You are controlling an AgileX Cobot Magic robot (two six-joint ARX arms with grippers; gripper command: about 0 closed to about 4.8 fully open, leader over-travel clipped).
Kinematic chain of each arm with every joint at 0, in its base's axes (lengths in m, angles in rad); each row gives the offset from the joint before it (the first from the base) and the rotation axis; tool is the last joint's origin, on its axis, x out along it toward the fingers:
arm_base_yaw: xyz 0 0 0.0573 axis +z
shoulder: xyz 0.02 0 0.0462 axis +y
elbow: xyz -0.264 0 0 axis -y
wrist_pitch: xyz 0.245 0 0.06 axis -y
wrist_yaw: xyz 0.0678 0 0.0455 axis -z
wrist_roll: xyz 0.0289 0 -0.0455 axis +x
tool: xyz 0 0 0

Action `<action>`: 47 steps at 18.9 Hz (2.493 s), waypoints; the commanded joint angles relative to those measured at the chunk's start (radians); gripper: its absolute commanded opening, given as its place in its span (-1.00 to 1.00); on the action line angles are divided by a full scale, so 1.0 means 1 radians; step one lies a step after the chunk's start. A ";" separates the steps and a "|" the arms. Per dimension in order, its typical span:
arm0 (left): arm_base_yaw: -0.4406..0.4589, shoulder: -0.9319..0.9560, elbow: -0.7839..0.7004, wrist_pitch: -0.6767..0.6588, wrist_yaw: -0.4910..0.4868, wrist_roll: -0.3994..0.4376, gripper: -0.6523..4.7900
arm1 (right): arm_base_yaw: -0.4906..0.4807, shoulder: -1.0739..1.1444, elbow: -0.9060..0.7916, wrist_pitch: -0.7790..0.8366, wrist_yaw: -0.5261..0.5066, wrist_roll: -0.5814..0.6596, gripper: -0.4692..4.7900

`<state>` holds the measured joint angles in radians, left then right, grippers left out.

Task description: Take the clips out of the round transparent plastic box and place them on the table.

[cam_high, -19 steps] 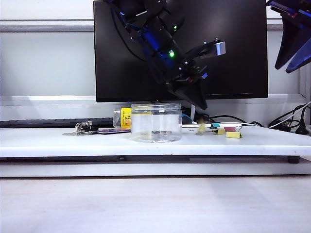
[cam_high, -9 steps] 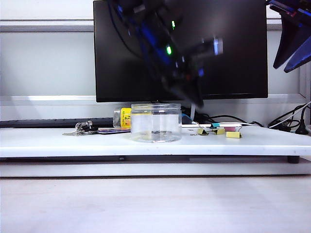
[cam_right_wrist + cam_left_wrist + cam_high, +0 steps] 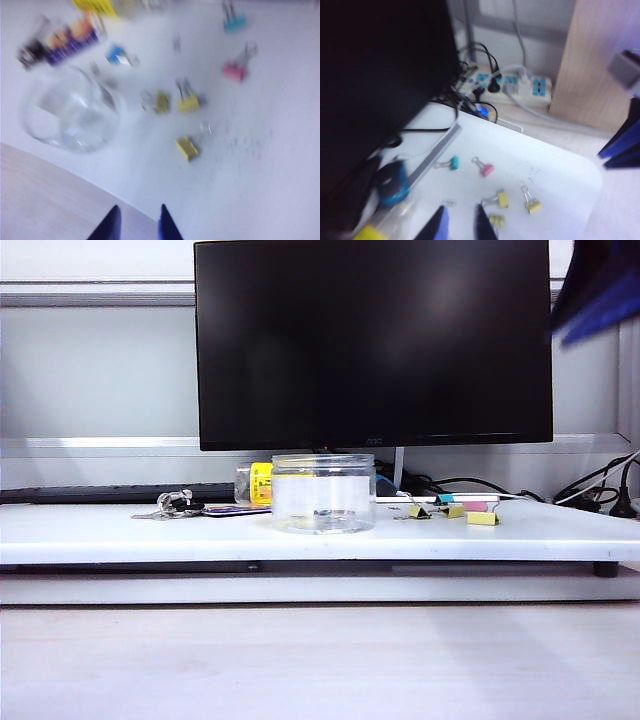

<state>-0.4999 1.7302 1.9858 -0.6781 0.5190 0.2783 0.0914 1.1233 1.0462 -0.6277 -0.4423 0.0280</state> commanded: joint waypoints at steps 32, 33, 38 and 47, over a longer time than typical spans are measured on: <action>0.142 -1.459 -0.684 -0.307 -0.541 -0.199 -0.47 | 0.002 -0.891 -0.462 0.258 0.106 -0.081 -0.43; 0.142 -1.483 -0.748 -0.261 -0.541 -0.211 -0.47 | 0.002 -0.914 -0.478 0.256 0.108 -0.080 -0.43; 0.142 -1.557 -1.109 -0.029 -0.539 -0.351 -0.47 | 0.002 -1.008 -0.537 0.246 0.111 -0.027 -0.43; 0.142 -1.556 -1.473 0.216 -0.542 -0.475 -0.47 | 0.002 -1.010 -0.642 0.192 0.130 -0.023 -0.43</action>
<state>-0.3584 0.1730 0.5343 -0.4667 -0.0120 -0.1986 0.0929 0.1135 0.4019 -0.4602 -0.3145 0.0010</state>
